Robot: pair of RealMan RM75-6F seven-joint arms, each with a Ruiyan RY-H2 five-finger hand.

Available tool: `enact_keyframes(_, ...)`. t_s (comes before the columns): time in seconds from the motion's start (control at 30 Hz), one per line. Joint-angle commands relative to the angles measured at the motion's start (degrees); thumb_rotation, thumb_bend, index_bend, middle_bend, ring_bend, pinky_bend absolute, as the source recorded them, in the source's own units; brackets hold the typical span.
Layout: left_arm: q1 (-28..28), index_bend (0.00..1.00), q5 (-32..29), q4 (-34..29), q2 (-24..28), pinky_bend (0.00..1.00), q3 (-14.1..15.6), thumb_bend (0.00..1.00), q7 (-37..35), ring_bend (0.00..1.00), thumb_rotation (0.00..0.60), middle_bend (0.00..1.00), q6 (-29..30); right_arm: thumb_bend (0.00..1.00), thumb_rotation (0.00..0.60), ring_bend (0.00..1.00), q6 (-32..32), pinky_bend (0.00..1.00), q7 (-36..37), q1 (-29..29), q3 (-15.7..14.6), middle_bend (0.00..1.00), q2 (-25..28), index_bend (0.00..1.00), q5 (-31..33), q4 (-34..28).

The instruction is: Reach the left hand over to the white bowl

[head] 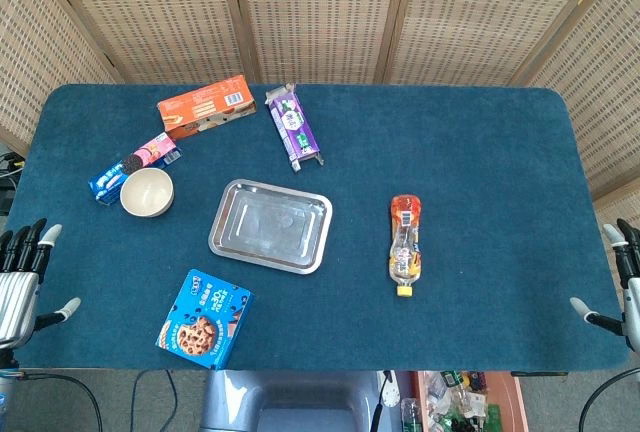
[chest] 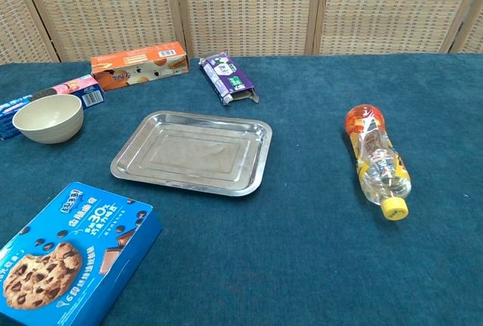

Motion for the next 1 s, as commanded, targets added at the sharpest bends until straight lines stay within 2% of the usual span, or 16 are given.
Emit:
enact_keyframes(0.03,0.0,0.0,-0.1,0.1,0.0,0.0,-0.1,0.0,-0.1,0.0,0.6,0.0,-0.1,0.0,0.6,0.0,-0.1,0.0,0.2,0.0,0.0,0.0,0.1,0.0,0.0,0.0)
enact_keyframes(0.27,-1.3,0.0,-2.3,0.8,0.4,0.0,-0.9,0.0,-1.3,0.0,0.6,0.0,-2.8,0.0,0.6,0.0,-0.3,0.0,0.7,0.2,-0.1,0.0,0.1,0.0,-0.3,0.3)
enact_keyframes(0.33,-2.9,0.0,-4.2,2.3,0.4,0.0,-2.3,0.0,-3.2,0.0,0.6,0.0,-5.2,0.0,0.6,0.0,-0.7,0.0,1.1,0.3,0.0,0.0,0.1,0.0,0.0,0.2)
enact_keyframes(0.47,-8.8,0.0,-8.6,10.7,-1.9,0.0,-5.5,0.0,-8.4,0.0,0.6,0.0,-14.5,0.0,0.6,0.0,-2.2,0.0,1.6,0.9,0.5,0.0,0.2,0.0,1.4,0.6)
enact_keyframes(0.63,-15.1,0.01,-8.6,22.1,-7.2,0.0,-6.6,0.01,-12.6,0.0,0.6,0.0,-22.7,0.0,0.6,0.0,-3.9,0.0,1.0,1.6,0.8,0.0,0.0,0.0,2.8,0.8)
enact_keyframes(0.77,-19.9,0.13,-7.7,32.6,-13.9,0.0,-7.0,0.09,-16.8,0.0,0.6,0.0,-27.7,0.0,0.6,0.0,-4.9,0.0,0.2,2.1,1.0,0.0,-0.3,0.0,3.6,1.1)
enact_keyframes(0.87,-22.0,0.2,-7.7,38.2,-17.7,0.0,-7.0,0.15,-19.1,0.0,0.6,0.0,-30.3,0.0,0.6,0.0,-5.3,0.0,-0.3,2.3,1.1,0.0,-0.5,0.0,4.1,1.4)
enact_keyframes(1.0,-24.7,0.24,-8.8,45.4,-22.4,0.0,-7.2,0.19,-20.2,0.0,0.6,0.0,-33.7,0.0,0.6,0.0,-6.1,0.0,-0.5,2.6,1.4,0.0,-0.7,0.0,5.1,1.7)
